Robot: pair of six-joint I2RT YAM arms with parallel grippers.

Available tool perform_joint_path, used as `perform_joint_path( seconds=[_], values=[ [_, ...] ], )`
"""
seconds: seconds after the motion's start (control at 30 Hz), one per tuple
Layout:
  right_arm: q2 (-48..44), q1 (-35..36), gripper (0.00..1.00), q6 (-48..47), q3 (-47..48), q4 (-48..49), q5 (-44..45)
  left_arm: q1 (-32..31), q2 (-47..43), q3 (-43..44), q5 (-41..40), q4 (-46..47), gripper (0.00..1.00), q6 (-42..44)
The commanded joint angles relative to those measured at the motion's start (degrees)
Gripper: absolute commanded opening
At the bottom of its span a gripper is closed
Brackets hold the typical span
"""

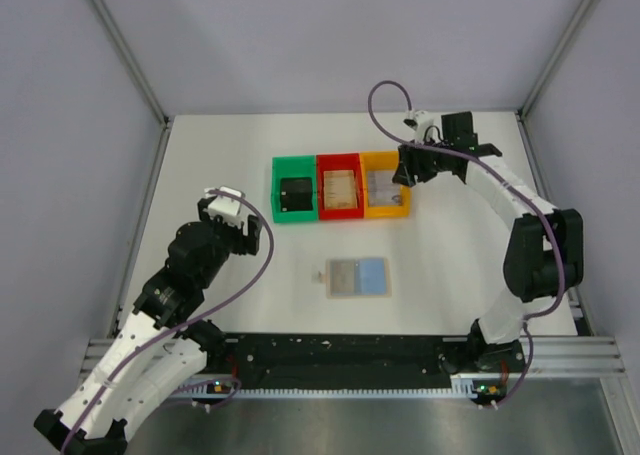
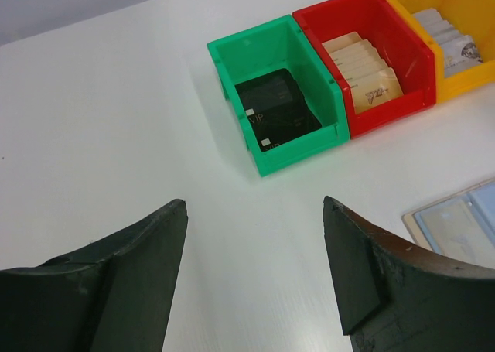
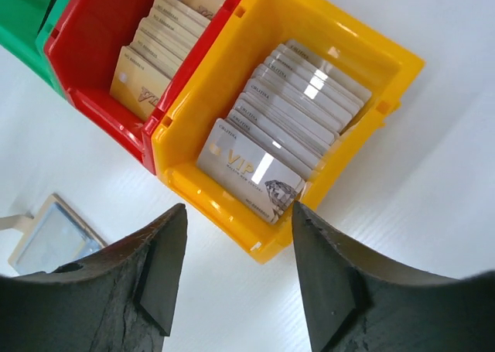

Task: Take the credit cards out of the card holder
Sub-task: Place the credit card in the storage box, then remove the credit card from the card holder.

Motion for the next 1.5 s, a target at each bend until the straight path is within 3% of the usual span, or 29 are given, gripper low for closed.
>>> perform_joint_path(
  seconds=[0.0, 0.13, 0.27, 0.43, 0.6, 0.77, 0.83, 1.0, 1.2, 1.47],
  values=[
    [-8.97, 3.12, 0.57, 3.56, -0.02, 0.01, 10.31, 0.25, -0.56, -0.33, 2.84, 2.56, 0.75, -0.86],
    [-15.56, 5.49, 0.58, 9.54, -5.90, 0.36, 11.55, 0.25, 0.66, 0.37, 7.40, 2.91, 0.74, -4.28],
    [-22.32, 9.44, 0.58, 17.52, -14.32, 2.90, 11.56, 0.25, 2.68, -0.07, 17.51, 6.25, 0.73, -10.95],
    [-29.36, 12.78, 0.58, 31.32, -27.59, 14.92, 4.80, -2.11, 6.90, -2.70, 27.19, 12.39, 0.68, -23.52],
    [-31.75, 17.69, 0.58, 40.21, -38.33, 26.79, 2.06, -10.46, 11.90, -5.78, 23.60, 19.51, 0.66, -29.68],
    [-30.61, 22.45, 0.58, 42.77, -44.05, 32.08, 3.12, -16.18, 20.08, -7.19, 22.45, 25.93, 0.60, -34.95],
    [-29.90, 22.81, 0.58, 44.00, -46.33, 34.80, 3.03, -16.28, 24.11, -7.71, 23.32, 27.34, 0.53, -37.33],
    [-28.32, 22.81, 0.58, 44.27, -49.06, 37.10, 3.64, -16.63, 32.12, -9.47, 25.26, 33.22, 0.52, -44.44],
    [-25.95, 22.81, 0.58, 43.83, -50.12, 37.89, 5.22, -16.89, 39.51, -9.48, 24.73, 36.66, 0.60, -49.90],
    [-21.03, 22.81, 0.58, 44.27, -51.09, 39.82, 5.22, -17.07, 46.89, -8.25, 23.86, 36.84, 0.63, -52.36]
  ],
)
